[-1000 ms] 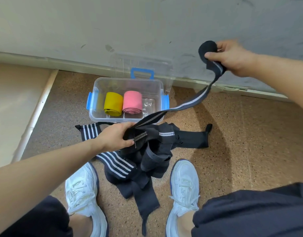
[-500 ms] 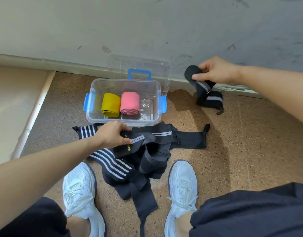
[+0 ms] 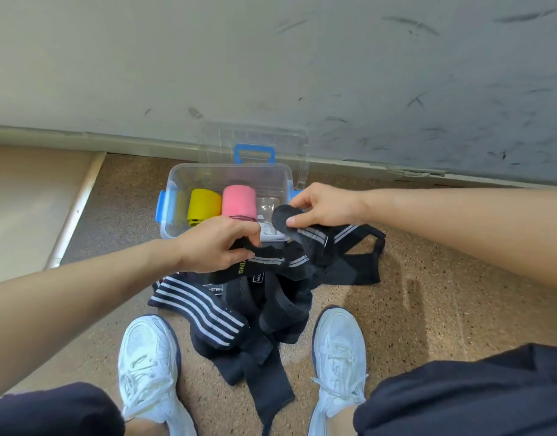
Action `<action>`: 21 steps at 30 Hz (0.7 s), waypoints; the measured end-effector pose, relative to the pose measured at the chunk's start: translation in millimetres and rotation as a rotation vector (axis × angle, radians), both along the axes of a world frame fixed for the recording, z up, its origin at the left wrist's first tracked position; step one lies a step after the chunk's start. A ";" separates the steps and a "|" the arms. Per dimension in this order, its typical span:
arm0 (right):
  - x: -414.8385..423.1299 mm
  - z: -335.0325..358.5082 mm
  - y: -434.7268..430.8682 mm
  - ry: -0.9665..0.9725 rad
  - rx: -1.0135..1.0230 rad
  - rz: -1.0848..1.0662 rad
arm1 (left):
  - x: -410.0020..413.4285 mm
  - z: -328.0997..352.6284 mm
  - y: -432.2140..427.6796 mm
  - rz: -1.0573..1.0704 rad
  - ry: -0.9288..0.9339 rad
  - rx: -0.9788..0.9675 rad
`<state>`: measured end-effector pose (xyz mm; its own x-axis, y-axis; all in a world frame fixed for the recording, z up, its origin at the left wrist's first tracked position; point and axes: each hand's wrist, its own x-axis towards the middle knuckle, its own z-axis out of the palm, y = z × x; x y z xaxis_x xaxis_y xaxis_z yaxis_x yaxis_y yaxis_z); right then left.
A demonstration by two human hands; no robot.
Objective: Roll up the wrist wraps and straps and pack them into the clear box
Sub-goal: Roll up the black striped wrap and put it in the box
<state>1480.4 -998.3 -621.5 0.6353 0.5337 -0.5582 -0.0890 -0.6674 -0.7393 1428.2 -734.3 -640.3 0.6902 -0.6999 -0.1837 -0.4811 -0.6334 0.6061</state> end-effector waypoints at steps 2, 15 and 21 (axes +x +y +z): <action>-8.7 -10.2 3.2 0.075 0.050 -0.065 | -1.2 7.2 0.2 0.015 0.017 -0.051; -8.0 38.8 10.9 0.364 0.206 0.037 | 18.5 53.4 4.4 0.442 0.555 -0.387; 16.4 104.2 1.3 0.169 0.173 0.029 | 26.7 112.7 24.2 0.347 0.636 -0.267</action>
<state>1496.8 -997.0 -517.4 0.5232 0.6477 -0.5539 -0.2038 -0.5360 -0.8193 1454.8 -710.1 -527.6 0.6964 -0.5390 -0.4738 0.2105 -0.4777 0.8529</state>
